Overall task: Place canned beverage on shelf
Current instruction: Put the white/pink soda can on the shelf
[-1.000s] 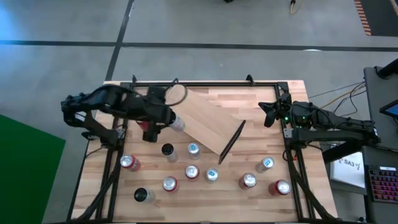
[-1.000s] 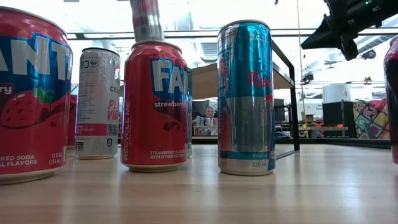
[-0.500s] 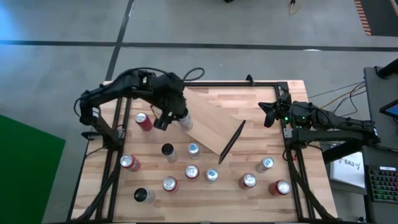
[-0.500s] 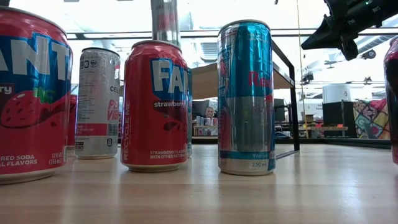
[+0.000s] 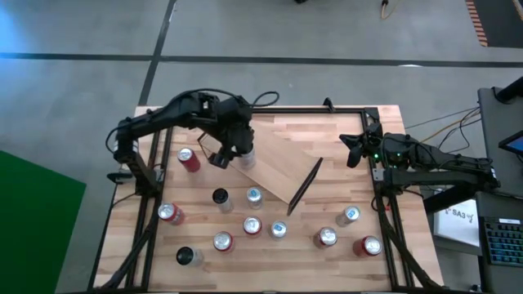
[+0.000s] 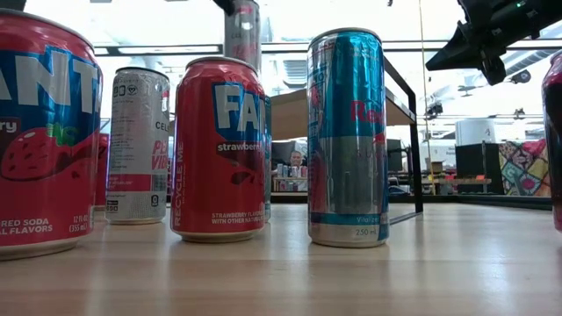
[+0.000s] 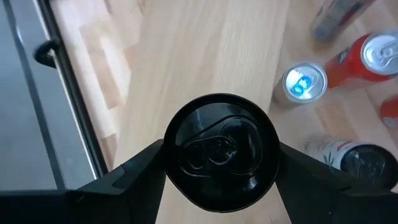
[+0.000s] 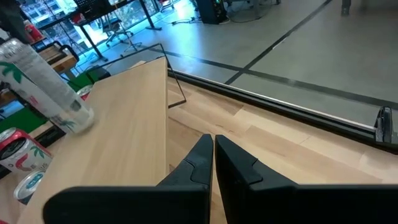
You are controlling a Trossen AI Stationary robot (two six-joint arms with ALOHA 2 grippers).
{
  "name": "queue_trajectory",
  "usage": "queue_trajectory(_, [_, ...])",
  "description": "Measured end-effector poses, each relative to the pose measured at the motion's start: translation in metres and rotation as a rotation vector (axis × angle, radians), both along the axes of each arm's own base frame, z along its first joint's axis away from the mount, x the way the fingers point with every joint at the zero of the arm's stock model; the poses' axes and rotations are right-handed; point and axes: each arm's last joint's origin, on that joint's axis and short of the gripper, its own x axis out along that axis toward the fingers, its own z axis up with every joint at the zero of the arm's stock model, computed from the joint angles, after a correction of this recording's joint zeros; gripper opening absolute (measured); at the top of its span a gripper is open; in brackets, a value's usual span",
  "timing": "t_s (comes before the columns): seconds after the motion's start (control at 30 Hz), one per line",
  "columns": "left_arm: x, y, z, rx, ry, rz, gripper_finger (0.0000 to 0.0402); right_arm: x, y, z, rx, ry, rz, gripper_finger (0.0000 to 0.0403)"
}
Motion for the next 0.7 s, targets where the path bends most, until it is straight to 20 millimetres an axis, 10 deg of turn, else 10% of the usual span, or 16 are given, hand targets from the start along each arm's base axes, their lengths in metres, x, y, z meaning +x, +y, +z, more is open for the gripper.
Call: queue_trajectory(0.7, [0.0061,0.0018,-0.0045,0.004,0.006,0.005,0.0293,0.0,0.0,0.0,0.002,-0.001,-0.001,0.0009])
